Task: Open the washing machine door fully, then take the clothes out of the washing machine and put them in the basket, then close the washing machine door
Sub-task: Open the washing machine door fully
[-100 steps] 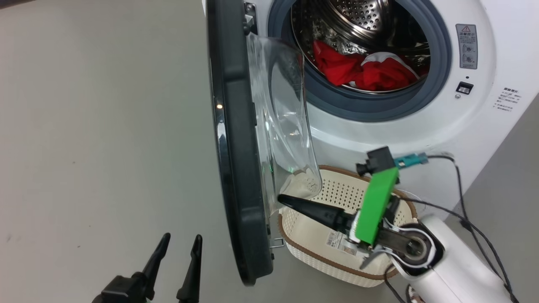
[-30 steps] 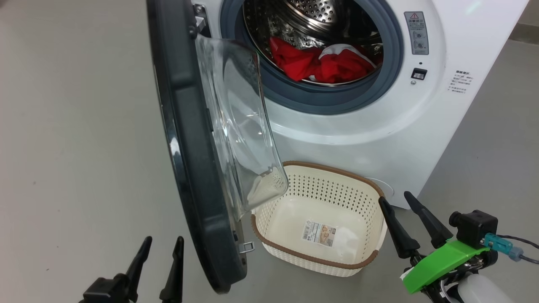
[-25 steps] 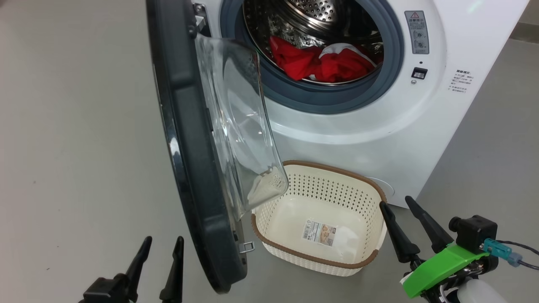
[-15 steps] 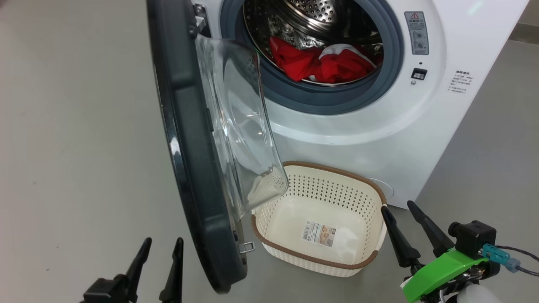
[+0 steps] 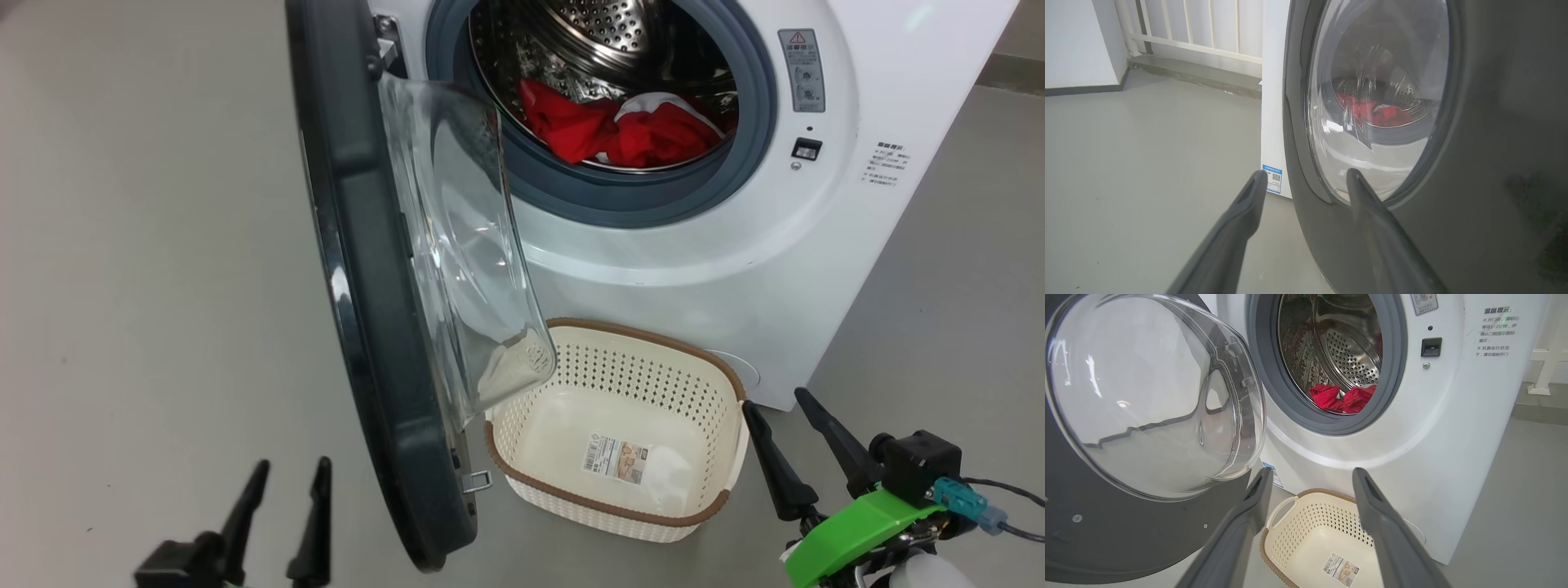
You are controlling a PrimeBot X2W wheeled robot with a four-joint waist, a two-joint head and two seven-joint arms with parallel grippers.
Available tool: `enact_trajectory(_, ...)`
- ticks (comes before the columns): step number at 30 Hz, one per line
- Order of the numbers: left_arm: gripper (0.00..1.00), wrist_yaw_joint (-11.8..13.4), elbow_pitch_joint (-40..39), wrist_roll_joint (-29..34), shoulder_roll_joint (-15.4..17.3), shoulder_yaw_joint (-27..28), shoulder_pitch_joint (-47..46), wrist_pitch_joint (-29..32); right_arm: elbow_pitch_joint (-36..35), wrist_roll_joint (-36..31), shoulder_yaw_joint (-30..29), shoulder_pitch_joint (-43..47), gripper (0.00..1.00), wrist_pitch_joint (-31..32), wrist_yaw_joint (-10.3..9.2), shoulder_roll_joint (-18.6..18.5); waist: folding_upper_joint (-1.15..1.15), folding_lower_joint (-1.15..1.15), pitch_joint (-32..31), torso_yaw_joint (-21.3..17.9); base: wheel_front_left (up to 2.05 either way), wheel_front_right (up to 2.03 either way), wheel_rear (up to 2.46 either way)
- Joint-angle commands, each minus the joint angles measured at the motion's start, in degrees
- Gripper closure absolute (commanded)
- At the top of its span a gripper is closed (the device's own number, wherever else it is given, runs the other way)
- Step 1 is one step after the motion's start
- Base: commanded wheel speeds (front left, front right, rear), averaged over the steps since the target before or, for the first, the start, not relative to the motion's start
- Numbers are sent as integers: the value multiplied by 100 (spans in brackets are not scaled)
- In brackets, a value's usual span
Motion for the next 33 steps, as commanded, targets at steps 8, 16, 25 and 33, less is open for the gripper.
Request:
enact_trajectory(8, 100, 30, -1102, -620, 67, 761, -351, -70, -208, -365, -23, 131, 0, -53, 28, 31, 0, 0, -37, -17, 0, 0, 0)
enact_trajectory(16, 100, 42, -3157, -753, 67, 209, -425, -70, -239, -471, -33, 114, 0, -53, 28, 21, 0, 0, 35, -50, 0, 0, 0)
enact_trajectory(25, 100, -9, -2915, -921, 67, -1813, -10, -70, -259, -569, -38, 55, 0, -53, 28, 17, 0, 0, 100, -127, 0, 0, 0)
enact_trajectory(33, 100, 188, -1815, -1519, 67, -2387, -21, -70, -251, -597, -66, 9, 0, -53, 28, 32, 0, 0, 178, -159, 0, 0, 0)
